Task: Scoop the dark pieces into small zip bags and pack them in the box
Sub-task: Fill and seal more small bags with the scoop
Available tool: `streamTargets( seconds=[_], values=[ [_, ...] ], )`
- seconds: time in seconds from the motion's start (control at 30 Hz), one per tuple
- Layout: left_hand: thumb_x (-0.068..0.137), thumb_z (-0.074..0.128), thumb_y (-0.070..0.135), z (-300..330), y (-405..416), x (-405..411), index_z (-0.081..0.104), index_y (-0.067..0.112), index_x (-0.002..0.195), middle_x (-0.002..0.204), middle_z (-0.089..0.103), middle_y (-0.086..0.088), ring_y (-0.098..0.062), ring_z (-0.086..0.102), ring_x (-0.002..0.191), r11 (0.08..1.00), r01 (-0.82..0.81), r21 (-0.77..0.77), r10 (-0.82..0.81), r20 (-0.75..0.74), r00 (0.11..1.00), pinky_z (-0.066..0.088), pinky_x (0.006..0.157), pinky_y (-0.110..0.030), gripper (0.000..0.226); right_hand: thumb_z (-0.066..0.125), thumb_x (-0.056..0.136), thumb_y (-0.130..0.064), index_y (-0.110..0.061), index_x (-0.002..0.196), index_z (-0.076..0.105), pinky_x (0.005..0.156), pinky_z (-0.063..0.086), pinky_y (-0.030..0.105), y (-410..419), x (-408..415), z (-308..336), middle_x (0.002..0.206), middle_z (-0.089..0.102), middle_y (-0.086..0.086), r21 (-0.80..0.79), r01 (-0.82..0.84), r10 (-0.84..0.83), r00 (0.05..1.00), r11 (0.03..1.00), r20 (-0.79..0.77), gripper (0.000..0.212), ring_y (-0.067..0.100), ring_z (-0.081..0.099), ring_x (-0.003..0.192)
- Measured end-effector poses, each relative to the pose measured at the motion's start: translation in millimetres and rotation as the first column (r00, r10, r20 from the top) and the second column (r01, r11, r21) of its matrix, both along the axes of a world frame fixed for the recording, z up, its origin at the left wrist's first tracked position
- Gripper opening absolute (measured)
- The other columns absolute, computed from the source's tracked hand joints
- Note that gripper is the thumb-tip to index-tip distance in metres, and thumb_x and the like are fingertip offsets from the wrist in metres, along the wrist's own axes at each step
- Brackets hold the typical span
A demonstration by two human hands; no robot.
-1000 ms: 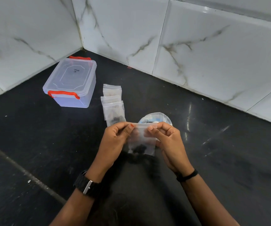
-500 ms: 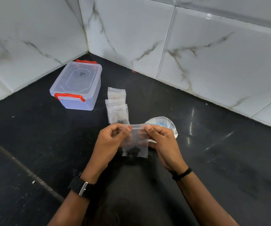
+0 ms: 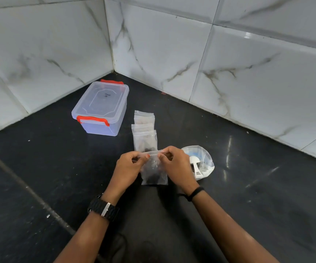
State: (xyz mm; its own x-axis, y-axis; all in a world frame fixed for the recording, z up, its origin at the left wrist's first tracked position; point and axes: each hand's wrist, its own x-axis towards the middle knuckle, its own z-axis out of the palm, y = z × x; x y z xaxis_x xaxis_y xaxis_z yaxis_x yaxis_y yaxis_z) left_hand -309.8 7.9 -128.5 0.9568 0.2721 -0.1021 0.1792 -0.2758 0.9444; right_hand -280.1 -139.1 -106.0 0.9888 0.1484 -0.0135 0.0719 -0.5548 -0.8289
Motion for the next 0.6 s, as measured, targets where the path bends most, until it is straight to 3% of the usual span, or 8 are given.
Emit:
streamTargets(
  seconds=[0.13, 0.23, 0.33, 0.4, 0.5, 0.6],
  values=[
    [0.086, 0.069, 0.024, -10, 6, 11, 0.069, 0.019, 0.09, 0.084, 0.067, 0.007, -0.008, 0.064, 0.084, 0.989, -0.068, 0.13, 0.062, 0.05, 0.997, 0.047, 0.068, -0.013, 0.007, 0.054, 0.091, -0.011, -0.005, 0.087, 0.062, 0.069, 0.044, 0.027, 9, 10, 0, 0.088, 0.065, 0.008, -0.242, -0.053, 0.091, 0.984, 0.969, 0.151, 0.011, 0.02, 0.057, 0.082],
    [0.081, 0.074, 0.021, -18, 7, 21, 0.067, 0.013, 0.103, 0.093, 0.066, 0.001, -0.013, 0.063, 0.087, 0.975, -0.106, 0.196, 0.086, 0.106, 0.991, 0.051, 0.074, -0.017, 0.025, 0.049, 0.093, -0.009, -0.006, 0.097, 0.058, 0.071, 0.043, 0.029, 15, 20, -2, 0.098, 0.063, 0.011, -0.362, -0.061, 0.126, 0.979, 0.93, 0.158, 0.011, 0.024, 0.056, 0.091],
    [0.078, 0.077, 0.028, -22, 1, 26, 0.057, 0.016, 0.119, 0.112, 0.053, 0.002, -0.013, 0.055, 0.1, 0.943, -0.169, 0.285, 0.126, 0.164, 0.978, 0.047, 0.085, -0.021, 0.047, 0.051, 0.09, -0.002, -0.007, 0.117, 0.055, 0.087, 0.046, 0.032, 12, 25, 0, 0.112, 0.06, 0.01, -0.3, -0.086, 0.137, 0.978, 0.95, 0.154, 0.027, 0.025, 0.054, 0.105],
    [0.078, 0.076, 0.034, -24, -2, 25, 0.051, 0.018, 0.126, 0.121, 0.046, 0.001, -0.01, 0.044, 0.108, 0.905, -0.205, 0.372, 0.144, 0.185, 0.972, 0.04, 0.091, -0.023, 0.057, 0.057, 0.085, 0.001, -0.007, 0.121, 0.056, 0.089, 0.048, 0.027, 4, 25, 4, 0.116, 0.06, 0.009, -0.21, -0.07, 0.106, 0.981, 0.975, 0.164, 0.036, 0.022, 0.055, 0.108],
    [0.08, 0.075, 0.029, -24, -10, 19, 0.051, 0.021, 0.125, 0.123, 0.043, 0.002, -0.01, 0.039, 0.112, 0.92, -0.209, 0.333, 0.136, 0.229, 0.964, 0.037, 0.096, -0.024, 0.052, 0.065, 0.082, 0.001, -0.008, 0.115, 0.061, 0.079, 0.045, 0.007, -18, 21, 12, 0.107, 0.065, 0.003, -0.115, -0.033, 0.051, 0.986, 0.993, 0.159, 0.033, 0.01, 0.059, 0.095],
    [0.083, 0.072, 0.024, -21, -26, 9, 0.055, 0.025, 0.115, 0.115, 0.046, 0.007, -0.012, 0.051, 0.106, 0.966, -0.133, 0.221, 0.072, 0.265, 0.961, 0.046, 0.093, -0.028, 0.036, 0.068, 0.082, -0.004, -0.013, 0.099, 0.067, 0.075, 0.049, 0.011, -47, 9, 18, 0.087, 0.066, -0.006, -0.095, 0.051, -0.034, 0.984, 0.994, 0.177, 0.019, 0.004, 0.061, 0.079]
  ],
)
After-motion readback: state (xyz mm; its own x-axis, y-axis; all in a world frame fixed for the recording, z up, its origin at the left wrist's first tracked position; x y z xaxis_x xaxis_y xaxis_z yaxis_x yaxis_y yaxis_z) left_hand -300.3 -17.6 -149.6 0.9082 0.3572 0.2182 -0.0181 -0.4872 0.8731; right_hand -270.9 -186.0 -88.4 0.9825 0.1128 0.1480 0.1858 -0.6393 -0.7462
